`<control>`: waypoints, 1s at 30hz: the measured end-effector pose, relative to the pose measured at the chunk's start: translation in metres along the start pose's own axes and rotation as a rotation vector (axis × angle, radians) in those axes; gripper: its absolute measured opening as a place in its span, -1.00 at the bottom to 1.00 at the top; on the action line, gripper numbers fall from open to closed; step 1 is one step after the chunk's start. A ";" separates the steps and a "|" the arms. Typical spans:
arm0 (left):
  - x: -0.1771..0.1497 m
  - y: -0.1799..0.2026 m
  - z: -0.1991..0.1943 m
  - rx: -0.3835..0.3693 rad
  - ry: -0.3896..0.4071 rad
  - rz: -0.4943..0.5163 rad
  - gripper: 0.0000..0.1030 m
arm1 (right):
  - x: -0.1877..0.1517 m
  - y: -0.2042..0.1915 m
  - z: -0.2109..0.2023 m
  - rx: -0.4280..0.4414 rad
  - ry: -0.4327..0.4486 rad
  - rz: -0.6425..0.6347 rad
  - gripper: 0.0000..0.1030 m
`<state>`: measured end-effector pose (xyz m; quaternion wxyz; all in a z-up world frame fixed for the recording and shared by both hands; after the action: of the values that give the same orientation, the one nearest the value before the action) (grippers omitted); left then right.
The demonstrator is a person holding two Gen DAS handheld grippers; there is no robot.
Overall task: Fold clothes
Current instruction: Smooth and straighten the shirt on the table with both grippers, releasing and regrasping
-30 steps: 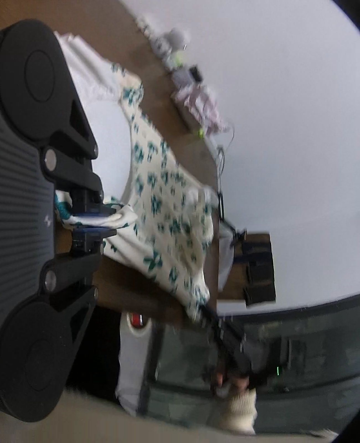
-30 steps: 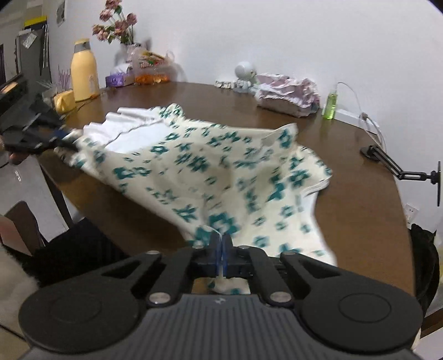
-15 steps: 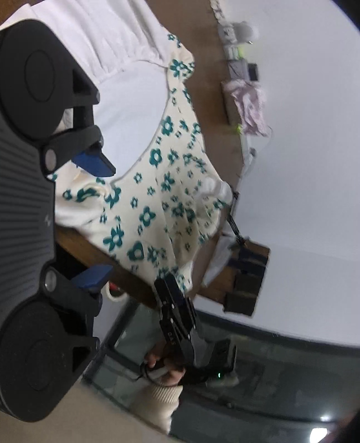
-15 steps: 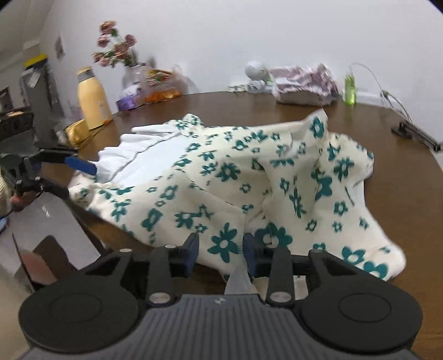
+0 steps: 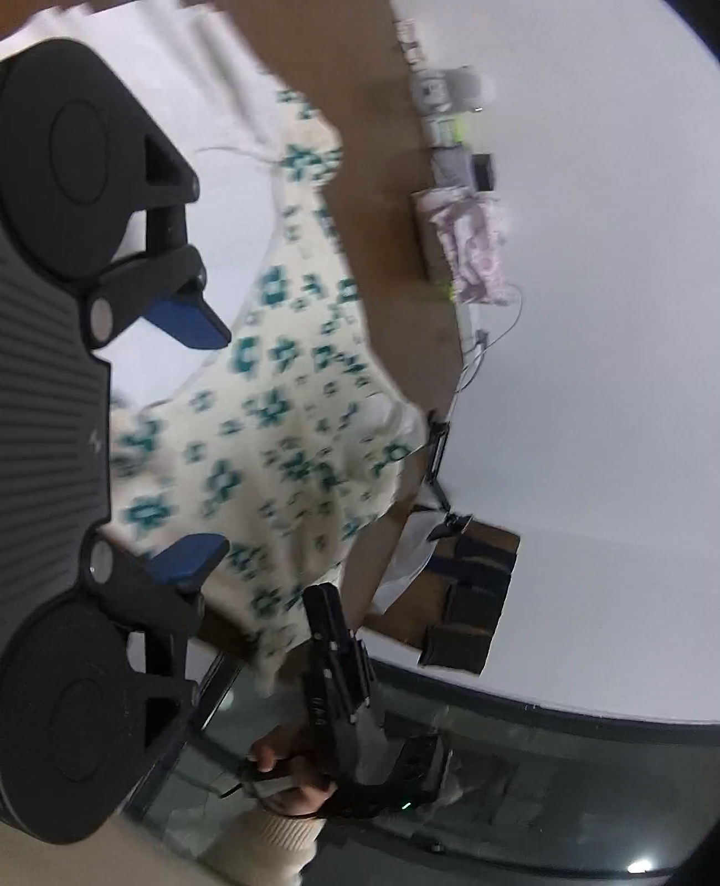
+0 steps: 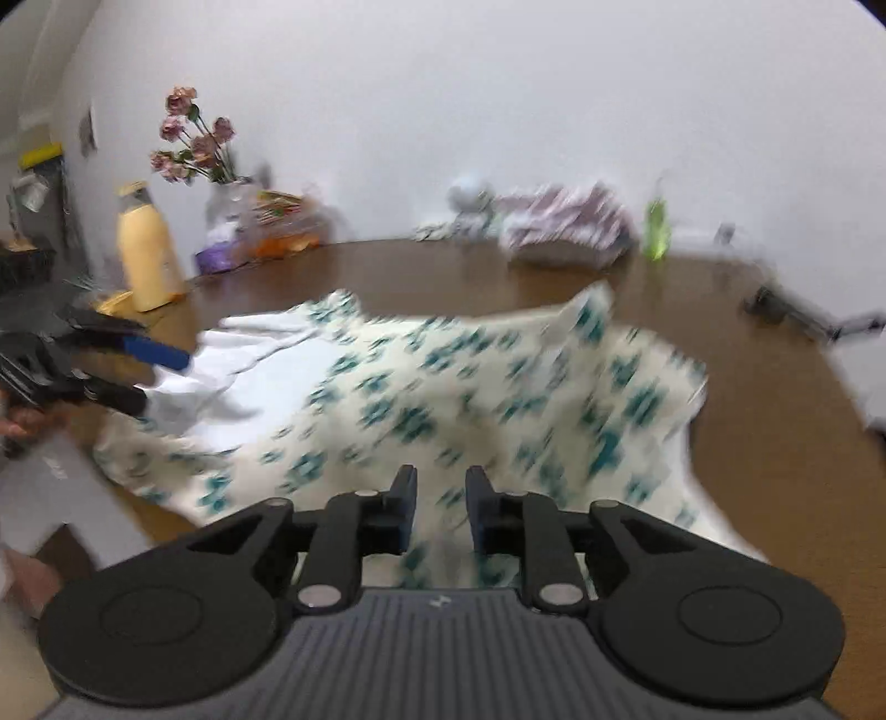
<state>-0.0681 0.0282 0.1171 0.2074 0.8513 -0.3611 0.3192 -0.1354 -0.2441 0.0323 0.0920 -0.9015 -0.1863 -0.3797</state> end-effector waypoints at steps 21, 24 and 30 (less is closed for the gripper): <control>0.007 0.008 0.053 0.067 -0.110 0.062 0.17 | 0.018 0.044 -0.038 0.067 0.063 0.085 -0.45; 0.026 0.020 0.059 0.044 -0.077 0.101 0.23 | 0.016 0.021 -0.019 0.085 0.017 0.027 -0.36; 0.064 0.028 0.109 0.029 -0.142 0.079 0.20 | 0.060 0.046 0.032 -0.117 -0.066 0.059 -0.12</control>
<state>-0.0115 -0.0843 0.0874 0.1561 0.8597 -0.4039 0.2710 -0.0575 -0.2603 0.0524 0.0440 -0.9224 -0.1403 -0.3572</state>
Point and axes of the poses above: each gripper's, at about its wrist camera, not at the fingertips, and z roughly the way its jaws point, y to its right, x to its top, the point moved 3 cm from there along z, roughly the way its jaws point, and after that the axes turned 12 degrees about -y, right-handed, at the moved point
